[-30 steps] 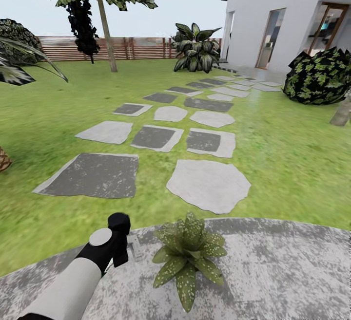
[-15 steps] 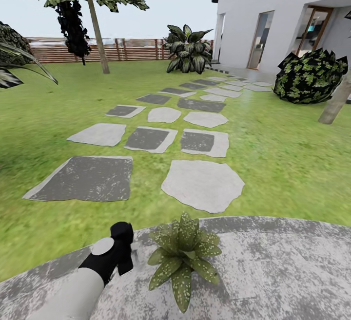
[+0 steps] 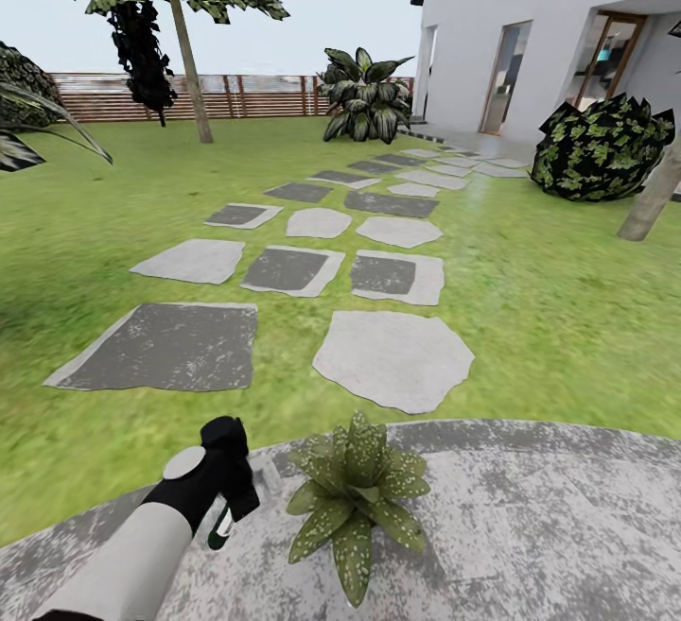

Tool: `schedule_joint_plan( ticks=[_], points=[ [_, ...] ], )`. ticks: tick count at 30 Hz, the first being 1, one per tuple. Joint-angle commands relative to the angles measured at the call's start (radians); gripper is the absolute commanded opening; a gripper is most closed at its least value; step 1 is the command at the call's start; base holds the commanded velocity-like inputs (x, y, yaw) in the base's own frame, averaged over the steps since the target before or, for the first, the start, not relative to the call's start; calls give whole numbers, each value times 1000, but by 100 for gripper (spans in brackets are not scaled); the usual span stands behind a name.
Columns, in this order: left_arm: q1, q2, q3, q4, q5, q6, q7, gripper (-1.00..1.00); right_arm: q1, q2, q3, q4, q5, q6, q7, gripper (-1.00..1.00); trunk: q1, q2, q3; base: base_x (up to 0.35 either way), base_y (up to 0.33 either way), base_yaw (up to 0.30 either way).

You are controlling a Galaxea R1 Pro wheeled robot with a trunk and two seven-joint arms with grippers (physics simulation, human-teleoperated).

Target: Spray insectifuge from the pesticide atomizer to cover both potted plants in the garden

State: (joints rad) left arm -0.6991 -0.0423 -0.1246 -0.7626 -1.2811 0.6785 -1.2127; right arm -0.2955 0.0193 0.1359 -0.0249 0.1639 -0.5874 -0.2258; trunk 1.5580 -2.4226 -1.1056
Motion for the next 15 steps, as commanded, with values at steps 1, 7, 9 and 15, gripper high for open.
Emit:
schedule_joint_plan(
  ticks=[1, 7, 9, 15],
  points=[
    [0, 0, 16, 0, 16, 8, 13, -100, -1, -1, 7, 1, 6, 0, -10, 100, 0, 0, -1, 0, 0, 0],
    [1, -7, 68, 6, 89, 2, 177, -100, -1, -5, 10, 0, 9, 0, -5, 100, 0, 0, -1, 0, 0, 0],
    [4, -4, 69, 12, 92, 1, 186, -100, -1, -6, 10, 0, 9, 0, -4, 100, 0, 0, -1, 0, 0, 0],
    [44, -2, 57, 81, 81, -4, 299, -100, -1, -6, 11, 0, 9, 0, -4, 100, 0, 0, -1, 0, 0, 0]
  ],
)
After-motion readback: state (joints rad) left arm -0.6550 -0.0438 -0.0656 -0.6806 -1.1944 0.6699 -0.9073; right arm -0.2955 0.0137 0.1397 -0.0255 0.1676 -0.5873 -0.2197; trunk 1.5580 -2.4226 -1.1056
